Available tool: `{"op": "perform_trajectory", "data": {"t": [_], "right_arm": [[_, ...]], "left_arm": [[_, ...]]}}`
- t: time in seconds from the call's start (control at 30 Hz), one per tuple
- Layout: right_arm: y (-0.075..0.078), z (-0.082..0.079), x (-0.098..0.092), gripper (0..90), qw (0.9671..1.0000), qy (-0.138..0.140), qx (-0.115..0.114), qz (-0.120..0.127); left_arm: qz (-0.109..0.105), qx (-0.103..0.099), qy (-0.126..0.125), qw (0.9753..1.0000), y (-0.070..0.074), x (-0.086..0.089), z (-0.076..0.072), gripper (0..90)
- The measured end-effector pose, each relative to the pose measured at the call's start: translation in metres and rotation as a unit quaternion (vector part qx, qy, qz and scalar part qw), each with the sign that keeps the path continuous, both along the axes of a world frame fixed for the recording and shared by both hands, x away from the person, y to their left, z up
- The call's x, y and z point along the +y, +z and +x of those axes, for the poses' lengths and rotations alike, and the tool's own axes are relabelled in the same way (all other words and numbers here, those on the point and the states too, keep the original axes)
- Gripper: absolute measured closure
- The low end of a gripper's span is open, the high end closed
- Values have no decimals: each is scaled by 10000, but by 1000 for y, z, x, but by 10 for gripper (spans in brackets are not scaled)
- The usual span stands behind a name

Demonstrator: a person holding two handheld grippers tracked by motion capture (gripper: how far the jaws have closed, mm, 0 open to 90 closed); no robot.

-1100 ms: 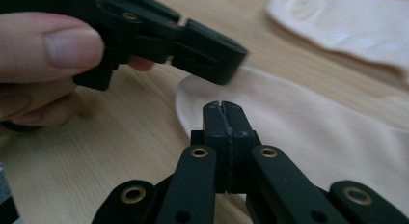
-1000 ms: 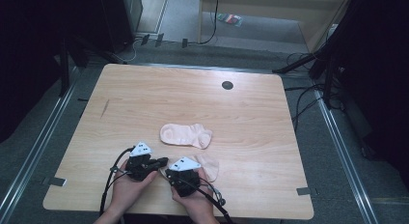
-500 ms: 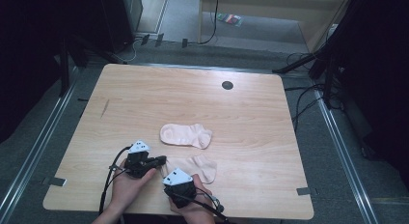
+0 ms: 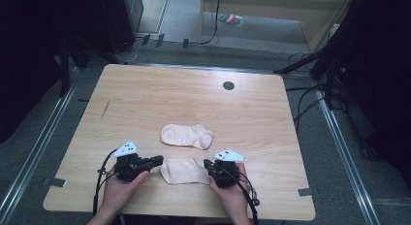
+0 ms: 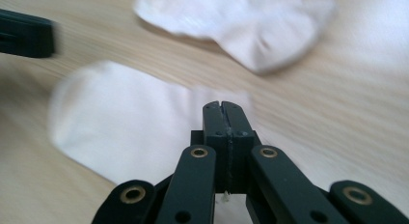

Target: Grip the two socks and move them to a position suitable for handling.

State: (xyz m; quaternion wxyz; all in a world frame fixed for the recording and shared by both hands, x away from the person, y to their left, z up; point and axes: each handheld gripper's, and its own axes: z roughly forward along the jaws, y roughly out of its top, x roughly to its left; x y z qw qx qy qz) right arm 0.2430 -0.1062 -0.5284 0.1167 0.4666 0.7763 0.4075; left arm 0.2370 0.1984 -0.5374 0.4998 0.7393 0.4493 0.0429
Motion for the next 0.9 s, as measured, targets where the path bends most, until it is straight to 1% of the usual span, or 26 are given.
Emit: {"op": "perform_trajectory", "data": {"t": [0.03,0.07,0.1,0.13,0.17,0.2,0.23,0.27,0.3,0.33,0.4,0.43,0.47,0.5,0.57,0.63,0.7,0.73,0.77,0.8,0.83,0.87,0.9], "right_arm": [[-4,2,-3,900,9999,-53,83,-46],[-7,4,-5,900,9998,-89,151,-23],[-8,6,-6,900,9998,-114,184,41],[-7,7,-7,900,9997,-155,142,91],[-5,7,-7,900,9998,-176,81,85],[0,9,-8,900,9998,-191,1,81],[4,12,-8,900,9996,-229,-97,90],[9,16,-10,885,9993,-305,-179,140],[14,22,-11,835,9986,-406,-277,220],[16,24,-11,801,9983,-434,-306,241],[20,34,-11,717,9976,-496,-364,308],[21,39,-10,692,9977,-506,-383,258],[22,45,-10,674,9977,-531,-376,198],[23,49,-10,661,9977,-537,-393,164],[23,63,-10,637,9974,-625,-336,92],[21,75,-11,629,9972,-704,-258,45],[16,84,-12,603,9967,-792,-145,48],[14,88,-12,591,9967,-810,-81,48],[13,89,-11,584,9967,-804,-53,68],[10,92,-11,573,9967,-797,51,125],[9,93,-10,570,9965,-817,70,156],[8,93,-8,562,9965,-825,64,123],[7,94,-6,562,9965,-831,49,91]], "left_arm": [[13,2,44,10000,-1,0,-1,869],[20,15,69,10000,-1,0,0,866],[29,28,202,9998,-2,2,1,860],[34,30,294,9996,-1,3,2,846],[-8,40,459,9989,-1,6,6,836],[-1,14,588,9983,0,9,9,814],[33,-41,689,9976,0,9,12,789],[167,-105,832,9963,2,9,18,748],[196,-117,860,9960,2,9,20,704],[213,-126,885,9958,3,9,23,682],[308,-173,1039,9940,5,9,34,622],[287,-195,1153,9927,6,9,40,597],[298,-166,1213,9920,7,10,44,589],[318,-167,1307,9908,8,10,52,579],[341,-142,1442,9889,9,10,64,565],[433,-68,1483,9880,9,7,78,566],[517,-13,1441,9882,7,3,87,576],[564,2,1413,9884,7,2,89,579],[697,-54,1373,9881,6,-2,93,583],[783,-64,1383,9873,5,-4,95,587],[913,-80,1387,9861,4,-7,97,587],[952,-70,1377,9859,3,-8,99,587],[1012,-56,1398,9850,1,-10,100,586]]}}
